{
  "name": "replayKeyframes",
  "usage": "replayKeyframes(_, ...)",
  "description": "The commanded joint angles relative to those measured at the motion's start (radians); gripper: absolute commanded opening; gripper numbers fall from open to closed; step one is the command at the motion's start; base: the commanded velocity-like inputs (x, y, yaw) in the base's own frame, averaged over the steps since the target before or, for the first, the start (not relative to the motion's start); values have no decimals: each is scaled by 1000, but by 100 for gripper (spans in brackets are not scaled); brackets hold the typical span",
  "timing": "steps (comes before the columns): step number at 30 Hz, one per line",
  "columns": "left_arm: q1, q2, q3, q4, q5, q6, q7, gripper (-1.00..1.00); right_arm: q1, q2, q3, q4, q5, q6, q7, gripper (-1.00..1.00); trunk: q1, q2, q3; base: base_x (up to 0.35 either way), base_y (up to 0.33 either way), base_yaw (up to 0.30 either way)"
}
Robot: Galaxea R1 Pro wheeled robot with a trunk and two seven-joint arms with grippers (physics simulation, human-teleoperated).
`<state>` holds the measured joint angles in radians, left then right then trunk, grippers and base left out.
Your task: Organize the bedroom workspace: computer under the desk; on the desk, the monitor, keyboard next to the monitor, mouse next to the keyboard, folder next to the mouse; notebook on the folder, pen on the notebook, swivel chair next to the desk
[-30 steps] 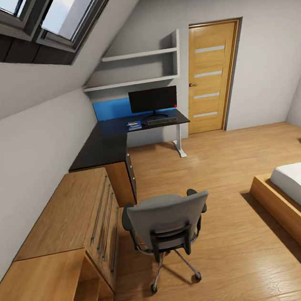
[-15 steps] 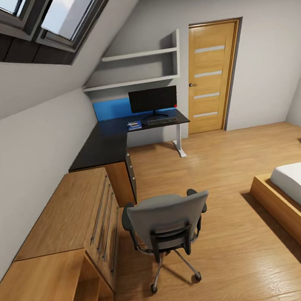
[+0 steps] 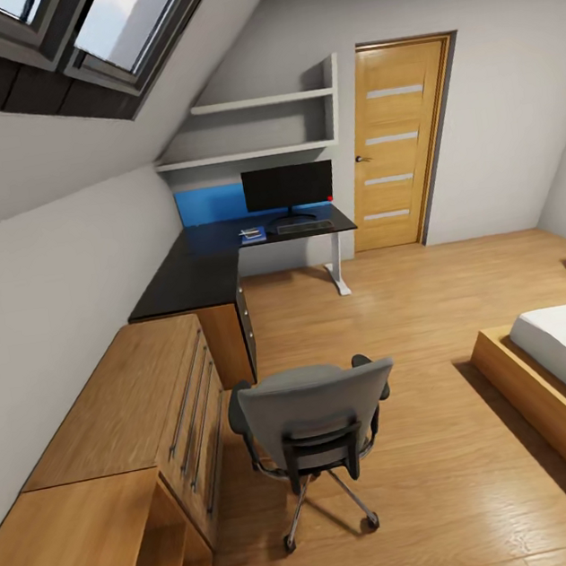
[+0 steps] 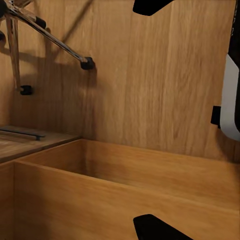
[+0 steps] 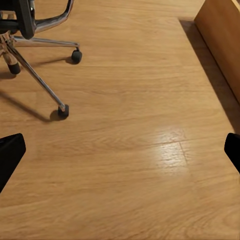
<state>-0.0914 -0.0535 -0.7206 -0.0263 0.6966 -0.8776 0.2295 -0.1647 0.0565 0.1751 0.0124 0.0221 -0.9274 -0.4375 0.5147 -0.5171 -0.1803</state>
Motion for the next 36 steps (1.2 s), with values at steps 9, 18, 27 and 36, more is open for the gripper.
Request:
replayKeyframes(9, -1, 1, -6, -1, 0, 109, 7, 100, -1, 0, 8, 1, 2, -1, -9, 100, 35, -65, -30, 0, 0, 0)
replayKeyframes(18, -1, 1, -3, -15, 15, 134, 6, 100, -1, 0, 6, 0, 1, 0, 2, 100, 69, -128, -58, 0, 0, 0)
replayKeyframes(27, -1, 8, -2, -72, 42, 271, 5, 100, -1, 0, 6, 3, 1, -1, 25, 100, 104, -191, -86, 0, 0, 0)
replayKeyframes(36, -1, 3, -2, -79, 43, 286, 8, 100, -1, 0, 6, 4, 1, 2, 41, 100, 138, -254, -115, 0, 0, 0)
